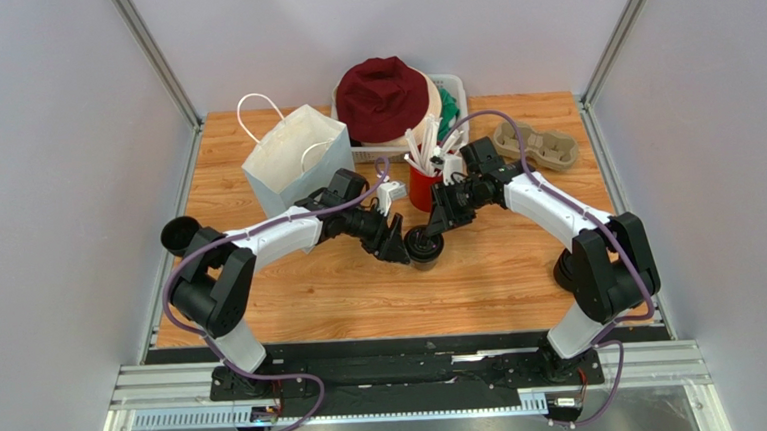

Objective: Pack the takeout coffee

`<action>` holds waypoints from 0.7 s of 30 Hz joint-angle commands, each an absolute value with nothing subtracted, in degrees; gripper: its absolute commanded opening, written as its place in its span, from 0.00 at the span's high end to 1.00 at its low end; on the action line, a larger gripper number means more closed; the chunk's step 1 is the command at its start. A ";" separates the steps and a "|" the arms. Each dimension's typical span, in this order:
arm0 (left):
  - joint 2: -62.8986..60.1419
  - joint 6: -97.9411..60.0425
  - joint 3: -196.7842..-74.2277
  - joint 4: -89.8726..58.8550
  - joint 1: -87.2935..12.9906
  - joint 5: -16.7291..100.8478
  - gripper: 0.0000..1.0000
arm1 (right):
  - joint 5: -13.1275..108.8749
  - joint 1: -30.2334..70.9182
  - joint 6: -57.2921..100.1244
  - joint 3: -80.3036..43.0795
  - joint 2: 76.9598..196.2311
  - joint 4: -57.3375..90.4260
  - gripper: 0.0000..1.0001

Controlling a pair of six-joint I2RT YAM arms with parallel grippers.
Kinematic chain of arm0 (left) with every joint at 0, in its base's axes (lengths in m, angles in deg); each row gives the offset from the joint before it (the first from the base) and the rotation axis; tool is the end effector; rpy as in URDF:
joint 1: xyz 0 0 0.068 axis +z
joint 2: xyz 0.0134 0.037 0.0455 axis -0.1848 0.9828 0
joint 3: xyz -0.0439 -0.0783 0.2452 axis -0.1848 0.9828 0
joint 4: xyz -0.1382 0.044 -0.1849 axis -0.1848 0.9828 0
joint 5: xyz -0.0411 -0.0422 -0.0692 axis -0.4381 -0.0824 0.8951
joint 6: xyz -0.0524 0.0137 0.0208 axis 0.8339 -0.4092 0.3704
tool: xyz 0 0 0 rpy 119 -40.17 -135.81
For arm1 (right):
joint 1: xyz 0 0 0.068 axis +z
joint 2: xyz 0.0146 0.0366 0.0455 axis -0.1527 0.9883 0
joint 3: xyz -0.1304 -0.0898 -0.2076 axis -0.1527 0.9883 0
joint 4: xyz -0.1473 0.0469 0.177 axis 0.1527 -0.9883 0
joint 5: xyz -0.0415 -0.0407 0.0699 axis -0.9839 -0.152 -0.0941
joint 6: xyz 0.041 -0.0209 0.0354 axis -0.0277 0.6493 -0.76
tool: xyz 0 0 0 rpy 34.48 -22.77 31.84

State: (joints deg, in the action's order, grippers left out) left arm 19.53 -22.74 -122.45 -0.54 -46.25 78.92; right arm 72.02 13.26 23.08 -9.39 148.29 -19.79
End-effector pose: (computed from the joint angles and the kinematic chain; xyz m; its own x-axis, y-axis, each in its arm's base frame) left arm 0.2453 -0.2119 0.2015 -0.7235 0.4004 -0.5623 0.6889 0.3665 -0.6254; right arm 0.2717 0.1337 0.2249 -0.8730 -0.2712 -0.4054 -0.4620 0.7262 0.5091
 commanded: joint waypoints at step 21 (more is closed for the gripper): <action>16.99 -5.13 -121.70 -4.79 -46.34 72.47 0.34 | 65.28 12.05 26.65 -5.29 147.54 -19.16 0.72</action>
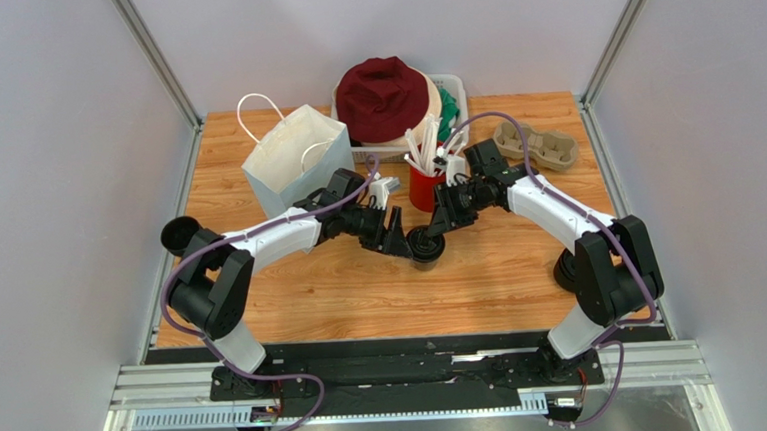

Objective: Pack the takeout coffee

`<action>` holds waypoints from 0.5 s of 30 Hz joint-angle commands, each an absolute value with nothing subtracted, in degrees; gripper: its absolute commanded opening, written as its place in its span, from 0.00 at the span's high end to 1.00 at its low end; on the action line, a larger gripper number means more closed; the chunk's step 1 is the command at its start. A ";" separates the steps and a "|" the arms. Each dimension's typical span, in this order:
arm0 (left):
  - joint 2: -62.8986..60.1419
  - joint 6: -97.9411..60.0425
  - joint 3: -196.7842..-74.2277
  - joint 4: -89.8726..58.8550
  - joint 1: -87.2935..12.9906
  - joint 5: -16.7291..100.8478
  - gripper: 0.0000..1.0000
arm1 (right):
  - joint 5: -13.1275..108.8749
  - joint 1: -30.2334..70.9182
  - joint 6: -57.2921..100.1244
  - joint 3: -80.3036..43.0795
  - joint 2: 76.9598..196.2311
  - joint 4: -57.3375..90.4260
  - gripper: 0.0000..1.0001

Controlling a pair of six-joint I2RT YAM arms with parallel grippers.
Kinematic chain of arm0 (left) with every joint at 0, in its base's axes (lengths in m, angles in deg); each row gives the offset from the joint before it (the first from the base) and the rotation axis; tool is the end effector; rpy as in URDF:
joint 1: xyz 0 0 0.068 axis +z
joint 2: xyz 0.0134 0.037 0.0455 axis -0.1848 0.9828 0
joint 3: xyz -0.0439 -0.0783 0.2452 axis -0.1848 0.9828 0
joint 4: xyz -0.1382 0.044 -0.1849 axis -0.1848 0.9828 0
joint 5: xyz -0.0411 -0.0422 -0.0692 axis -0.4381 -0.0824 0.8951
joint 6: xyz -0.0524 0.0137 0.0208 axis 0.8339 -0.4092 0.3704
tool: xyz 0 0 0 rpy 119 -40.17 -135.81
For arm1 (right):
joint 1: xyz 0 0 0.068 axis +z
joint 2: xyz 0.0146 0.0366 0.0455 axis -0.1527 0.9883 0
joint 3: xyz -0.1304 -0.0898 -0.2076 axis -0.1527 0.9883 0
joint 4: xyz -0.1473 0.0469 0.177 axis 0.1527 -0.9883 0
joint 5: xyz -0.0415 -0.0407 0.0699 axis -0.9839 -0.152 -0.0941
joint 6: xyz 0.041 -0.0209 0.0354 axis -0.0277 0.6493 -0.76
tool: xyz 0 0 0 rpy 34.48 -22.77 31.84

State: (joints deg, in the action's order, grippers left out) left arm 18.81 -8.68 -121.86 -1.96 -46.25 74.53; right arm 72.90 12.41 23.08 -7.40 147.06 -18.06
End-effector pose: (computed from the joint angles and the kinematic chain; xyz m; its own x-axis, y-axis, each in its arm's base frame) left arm 0.2471 -0.2104 0.2025 -0.8604 0.2691 -0.4328 0.5089 0.5006 -0.7003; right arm 0.2693 0.1285 0.2233 -0.8706 -0.2566 -0.4197 -0.4618 0.7201 0.5178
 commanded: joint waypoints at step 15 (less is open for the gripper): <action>21.39 -6.45 -124.07 -0.49 -47.56 69.40 0.48 | 64.14 11.96 26.39 -5.29 148.15 -19.16 0.72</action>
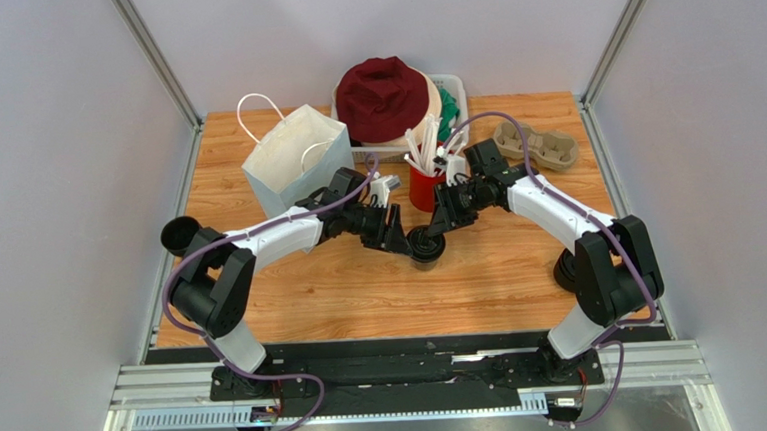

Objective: Pack the takeout coffee

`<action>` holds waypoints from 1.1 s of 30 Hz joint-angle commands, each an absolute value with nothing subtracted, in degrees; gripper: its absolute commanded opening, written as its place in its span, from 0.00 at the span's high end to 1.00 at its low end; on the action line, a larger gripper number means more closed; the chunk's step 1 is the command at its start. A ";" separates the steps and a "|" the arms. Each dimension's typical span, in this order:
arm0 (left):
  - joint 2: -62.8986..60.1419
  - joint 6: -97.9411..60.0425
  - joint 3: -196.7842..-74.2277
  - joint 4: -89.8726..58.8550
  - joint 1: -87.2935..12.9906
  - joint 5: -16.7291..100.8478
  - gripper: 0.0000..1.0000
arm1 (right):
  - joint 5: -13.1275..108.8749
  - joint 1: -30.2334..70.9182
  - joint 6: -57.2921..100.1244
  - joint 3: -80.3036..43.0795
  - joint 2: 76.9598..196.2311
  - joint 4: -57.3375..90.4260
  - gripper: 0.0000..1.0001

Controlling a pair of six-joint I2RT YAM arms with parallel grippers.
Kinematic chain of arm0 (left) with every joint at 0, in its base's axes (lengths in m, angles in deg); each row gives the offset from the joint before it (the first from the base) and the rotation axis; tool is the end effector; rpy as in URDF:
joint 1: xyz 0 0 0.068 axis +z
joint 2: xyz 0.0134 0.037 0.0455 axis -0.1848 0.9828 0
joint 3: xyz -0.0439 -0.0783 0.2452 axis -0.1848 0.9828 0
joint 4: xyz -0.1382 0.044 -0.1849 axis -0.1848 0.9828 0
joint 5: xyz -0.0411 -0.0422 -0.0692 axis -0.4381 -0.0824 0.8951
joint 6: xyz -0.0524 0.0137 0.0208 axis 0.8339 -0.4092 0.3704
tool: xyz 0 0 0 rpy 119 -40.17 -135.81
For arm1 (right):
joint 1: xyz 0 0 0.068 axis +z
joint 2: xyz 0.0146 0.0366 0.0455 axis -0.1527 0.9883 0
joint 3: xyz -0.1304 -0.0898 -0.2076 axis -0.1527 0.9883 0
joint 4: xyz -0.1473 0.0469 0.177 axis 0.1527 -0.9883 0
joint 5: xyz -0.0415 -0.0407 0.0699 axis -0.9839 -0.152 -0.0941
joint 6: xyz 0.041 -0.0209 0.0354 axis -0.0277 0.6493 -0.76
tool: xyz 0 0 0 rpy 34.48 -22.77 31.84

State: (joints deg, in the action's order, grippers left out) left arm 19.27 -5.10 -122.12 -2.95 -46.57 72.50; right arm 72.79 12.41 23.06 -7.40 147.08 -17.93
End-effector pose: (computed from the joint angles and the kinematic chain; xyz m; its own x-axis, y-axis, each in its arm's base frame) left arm 0.2494 -0.2128 0.2018 -0.8840 0.2266 -0.4088 0.4638 0.5343 -0.7067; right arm 0.2695 0.1285 0.2233 -0.8700 -0.2559 -0.4214 -0.4621 0.7211 0.5162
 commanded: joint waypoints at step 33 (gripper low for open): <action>26.41 -12.60 -128.90 6.02 -52.05 64.64 0.80 | 63.26 11.96 26.91 -4.76 149.21 -19.33 0.72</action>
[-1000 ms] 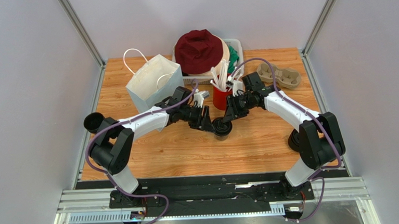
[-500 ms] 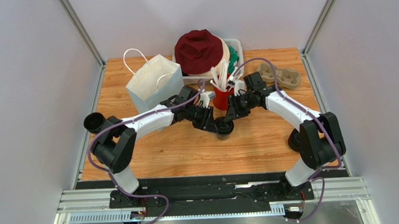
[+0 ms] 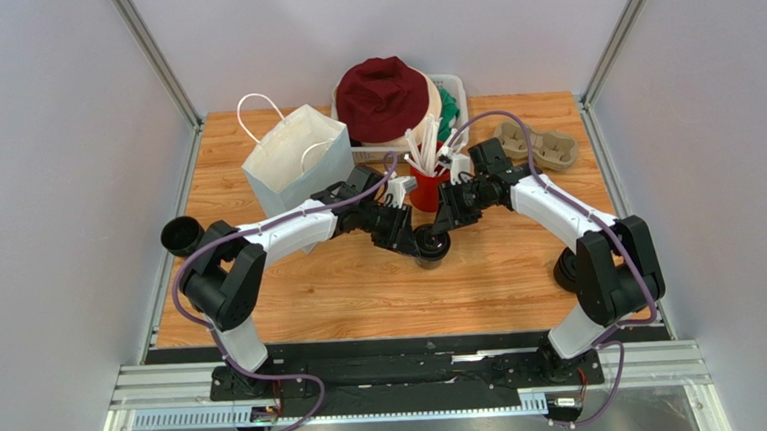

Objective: Pack the takeout coffee

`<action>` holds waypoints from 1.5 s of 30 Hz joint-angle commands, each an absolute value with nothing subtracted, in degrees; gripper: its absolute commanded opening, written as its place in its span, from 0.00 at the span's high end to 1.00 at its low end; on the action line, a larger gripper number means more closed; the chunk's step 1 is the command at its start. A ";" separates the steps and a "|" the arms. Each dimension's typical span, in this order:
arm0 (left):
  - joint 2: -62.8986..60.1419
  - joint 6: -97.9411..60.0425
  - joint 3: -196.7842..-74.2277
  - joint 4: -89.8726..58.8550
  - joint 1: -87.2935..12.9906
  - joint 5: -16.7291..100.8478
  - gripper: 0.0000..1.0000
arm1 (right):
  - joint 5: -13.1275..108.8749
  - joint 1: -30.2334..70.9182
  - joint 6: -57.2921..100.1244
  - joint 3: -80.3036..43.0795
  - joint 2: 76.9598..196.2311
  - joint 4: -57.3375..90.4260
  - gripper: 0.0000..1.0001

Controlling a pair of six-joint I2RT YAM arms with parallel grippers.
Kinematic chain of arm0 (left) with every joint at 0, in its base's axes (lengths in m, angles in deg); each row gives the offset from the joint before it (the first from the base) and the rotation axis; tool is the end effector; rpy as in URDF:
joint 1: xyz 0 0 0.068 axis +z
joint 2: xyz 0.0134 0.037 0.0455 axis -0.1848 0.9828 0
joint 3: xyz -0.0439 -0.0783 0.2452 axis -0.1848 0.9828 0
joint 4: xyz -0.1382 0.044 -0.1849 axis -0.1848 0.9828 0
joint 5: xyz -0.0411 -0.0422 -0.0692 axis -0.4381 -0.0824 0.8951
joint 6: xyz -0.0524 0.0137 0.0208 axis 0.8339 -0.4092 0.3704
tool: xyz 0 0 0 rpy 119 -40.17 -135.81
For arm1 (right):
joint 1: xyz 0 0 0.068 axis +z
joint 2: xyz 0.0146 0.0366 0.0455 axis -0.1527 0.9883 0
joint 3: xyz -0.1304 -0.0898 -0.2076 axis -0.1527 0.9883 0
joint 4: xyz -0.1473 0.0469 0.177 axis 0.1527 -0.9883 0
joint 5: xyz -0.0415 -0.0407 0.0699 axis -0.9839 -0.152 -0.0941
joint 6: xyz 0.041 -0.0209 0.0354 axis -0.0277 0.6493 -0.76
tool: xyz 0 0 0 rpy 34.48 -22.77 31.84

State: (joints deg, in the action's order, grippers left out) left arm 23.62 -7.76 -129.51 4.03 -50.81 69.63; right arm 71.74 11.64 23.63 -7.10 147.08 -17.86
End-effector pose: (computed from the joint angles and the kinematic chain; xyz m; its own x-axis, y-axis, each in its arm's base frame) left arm 0.2480 -0.2412 0.2046 -0.8625 0.3173 -0.3941 0.5059 0.5511 -0.6635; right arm 0.2710 0.1241 0.2216 -0.8702 -0.2511 -0.4240 -0.4558 0.7371 0.4990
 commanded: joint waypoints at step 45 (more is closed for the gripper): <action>24.38 -23.85 -136.37 10.33 -50.64 64.65 0.50 | 65.10 10.11 27.97 -4.77 146.92 -19.60 0.66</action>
